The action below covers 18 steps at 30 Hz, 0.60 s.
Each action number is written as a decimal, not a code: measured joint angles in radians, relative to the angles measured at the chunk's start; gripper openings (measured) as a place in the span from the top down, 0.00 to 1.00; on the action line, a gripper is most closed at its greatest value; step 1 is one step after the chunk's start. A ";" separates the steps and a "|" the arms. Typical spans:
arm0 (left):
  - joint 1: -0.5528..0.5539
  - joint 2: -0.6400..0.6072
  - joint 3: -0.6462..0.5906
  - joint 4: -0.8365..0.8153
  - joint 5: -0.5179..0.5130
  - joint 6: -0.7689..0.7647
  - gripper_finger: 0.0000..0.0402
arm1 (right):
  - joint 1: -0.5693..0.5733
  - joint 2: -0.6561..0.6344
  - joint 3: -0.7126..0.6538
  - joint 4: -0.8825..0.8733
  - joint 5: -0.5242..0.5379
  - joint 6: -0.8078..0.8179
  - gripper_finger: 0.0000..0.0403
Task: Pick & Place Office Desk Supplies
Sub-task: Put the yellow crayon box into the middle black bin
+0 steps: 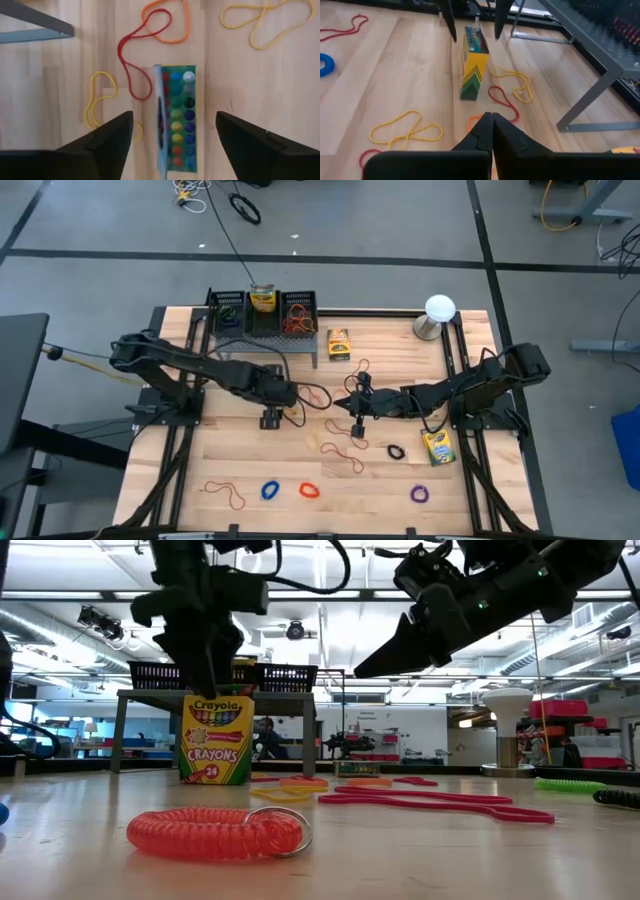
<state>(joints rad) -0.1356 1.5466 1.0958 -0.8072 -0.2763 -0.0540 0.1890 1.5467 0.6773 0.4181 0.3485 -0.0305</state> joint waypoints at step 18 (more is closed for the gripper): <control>0.052 0.067 0.003 0.044 0.070 0.087 0.71 | 0.000 0.001 0.000 0.020 0.000 -0.012 0.98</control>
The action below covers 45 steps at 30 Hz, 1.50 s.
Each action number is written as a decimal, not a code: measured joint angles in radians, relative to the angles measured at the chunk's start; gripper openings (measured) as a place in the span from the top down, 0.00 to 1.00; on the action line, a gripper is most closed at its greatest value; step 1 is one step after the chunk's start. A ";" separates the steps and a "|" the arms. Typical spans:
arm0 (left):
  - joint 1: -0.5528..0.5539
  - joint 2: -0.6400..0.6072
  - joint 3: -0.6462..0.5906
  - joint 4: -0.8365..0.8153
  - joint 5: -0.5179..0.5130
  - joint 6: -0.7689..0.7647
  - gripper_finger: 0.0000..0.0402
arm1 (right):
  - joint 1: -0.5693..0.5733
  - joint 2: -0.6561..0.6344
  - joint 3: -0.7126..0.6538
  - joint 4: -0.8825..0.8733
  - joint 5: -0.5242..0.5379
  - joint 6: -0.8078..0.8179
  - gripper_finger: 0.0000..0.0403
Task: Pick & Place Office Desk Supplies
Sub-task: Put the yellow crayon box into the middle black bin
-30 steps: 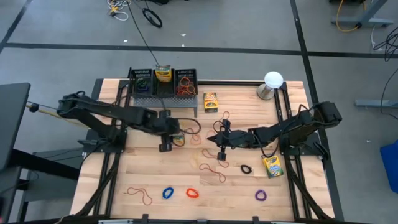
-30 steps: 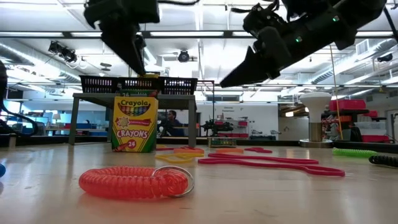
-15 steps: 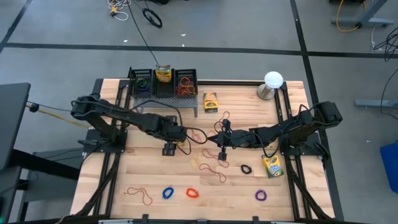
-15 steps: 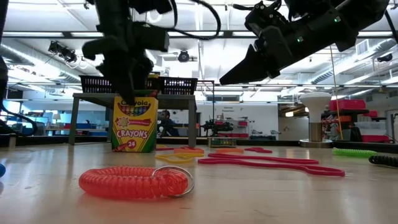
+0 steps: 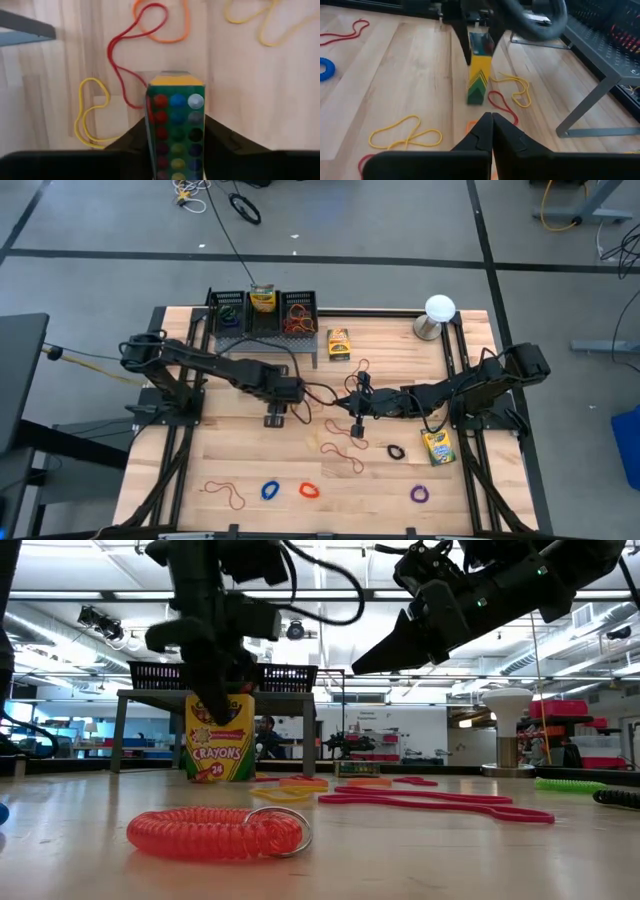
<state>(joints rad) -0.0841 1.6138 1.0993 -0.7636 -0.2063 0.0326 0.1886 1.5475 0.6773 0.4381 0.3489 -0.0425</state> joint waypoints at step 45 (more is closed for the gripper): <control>0.744 0.145 0.814 -0.677 0.048 0.678 0.73 | -0.003 0.001 0.000 0.014 -0.071 -0.103 0.97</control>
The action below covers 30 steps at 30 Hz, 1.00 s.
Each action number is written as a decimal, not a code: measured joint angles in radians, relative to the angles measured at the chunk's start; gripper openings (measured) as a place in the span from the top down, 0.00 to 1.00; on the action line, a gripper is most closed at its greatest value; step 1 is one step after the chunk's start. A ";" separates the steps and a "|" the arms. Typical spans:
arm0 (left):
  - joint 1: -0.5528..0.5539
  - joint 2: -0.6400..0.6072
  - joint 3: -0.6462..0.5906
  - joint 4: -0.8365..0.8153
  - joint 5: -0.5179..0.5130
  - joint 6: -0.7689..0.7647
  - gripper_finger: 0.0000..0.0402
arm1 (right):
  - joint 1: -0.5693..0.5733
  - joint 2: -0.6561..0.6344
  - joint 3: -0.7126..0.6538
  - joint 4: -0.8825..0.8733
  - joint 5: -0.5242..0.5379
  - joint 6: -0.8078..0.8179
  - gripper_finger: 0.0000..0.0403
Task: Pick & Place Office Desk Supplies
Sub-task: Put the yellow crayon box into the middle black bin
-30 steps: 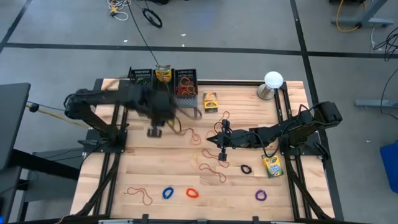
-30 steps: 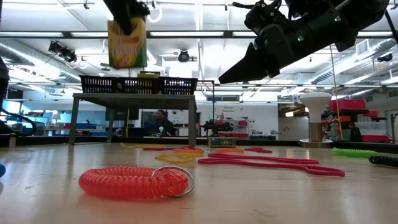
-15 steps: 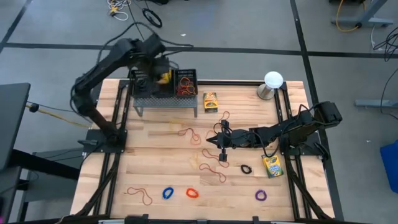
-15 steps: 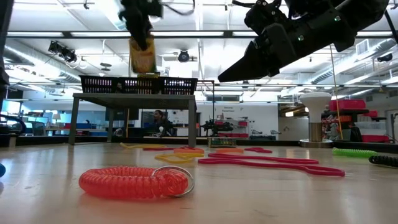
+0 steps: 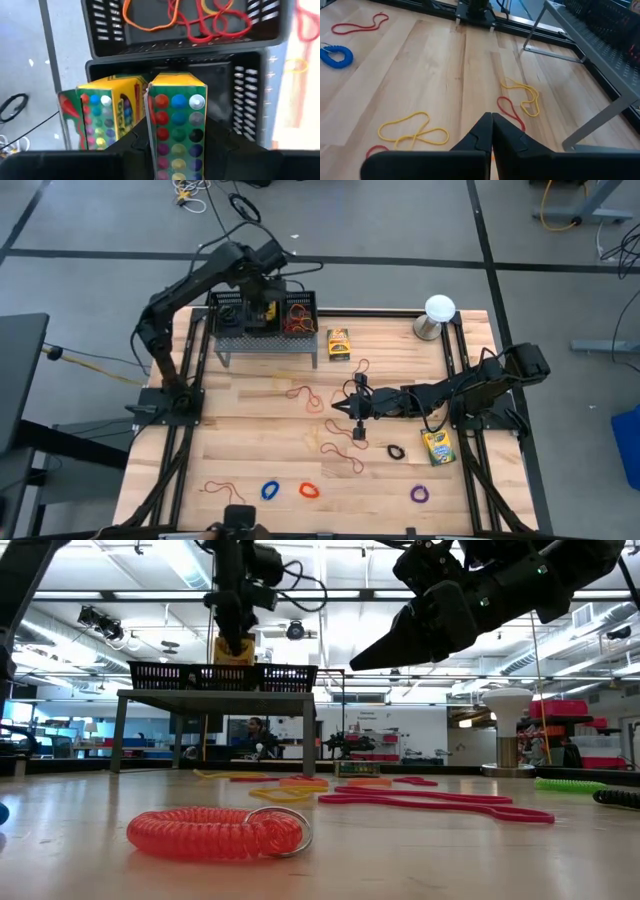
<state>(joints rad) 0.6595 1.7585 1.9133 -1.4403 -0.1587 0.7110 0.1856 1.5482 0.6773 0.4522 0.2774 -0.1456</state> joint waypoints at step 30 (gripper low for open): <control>0.001 0.052 0.000 0.005 -0.095 -0.015 0.60 | 0.003 0.000 0.000 0.000 -0.016 0.036 0.97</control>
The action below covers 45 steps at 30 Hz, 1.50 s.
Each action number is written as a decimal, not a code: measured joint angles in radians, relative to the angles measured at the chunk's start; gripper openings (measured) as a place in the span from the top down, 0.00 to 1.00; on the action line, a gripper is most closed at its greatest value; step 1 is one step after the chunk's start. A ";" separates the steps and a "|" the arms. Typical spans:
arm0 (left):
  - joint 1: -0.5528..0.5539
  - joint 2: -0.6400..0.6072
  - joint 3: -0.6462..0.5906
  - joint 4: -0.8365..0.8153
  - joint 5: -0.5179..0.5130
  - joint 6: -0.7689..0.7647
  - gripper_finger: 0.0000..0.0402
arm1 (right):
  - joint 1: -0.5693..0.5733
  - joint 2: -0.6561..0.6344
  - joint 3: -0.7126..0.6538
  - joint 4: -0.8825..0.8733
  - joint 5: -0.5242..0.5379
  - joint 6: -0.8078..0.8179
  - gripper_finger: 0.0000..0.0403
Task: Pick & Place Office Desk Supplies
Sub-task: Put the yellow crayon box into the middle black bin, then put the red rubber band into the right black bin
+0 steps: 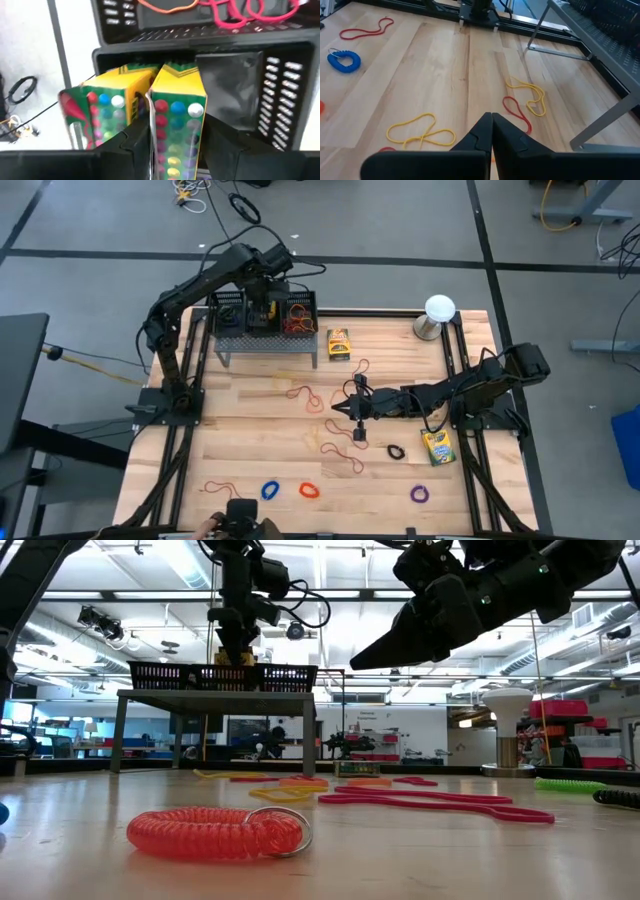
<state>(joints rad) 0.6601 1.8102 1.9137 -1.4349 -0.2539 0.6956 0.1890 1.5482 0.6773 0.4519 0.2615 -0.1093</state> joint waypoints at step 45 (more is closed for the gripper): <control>-0.108 -0.216 -0.007 0.021 -0.063 -0.240 0.72 | -0.007 0.000 -0.001 0.050 0.001 0.068 0.97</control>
<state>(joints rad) 0.5521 1.5937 1.9065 -1.4134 -0.3165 0.4558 0.1818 1.5482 0.6765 0.5018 0.2623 -0.0414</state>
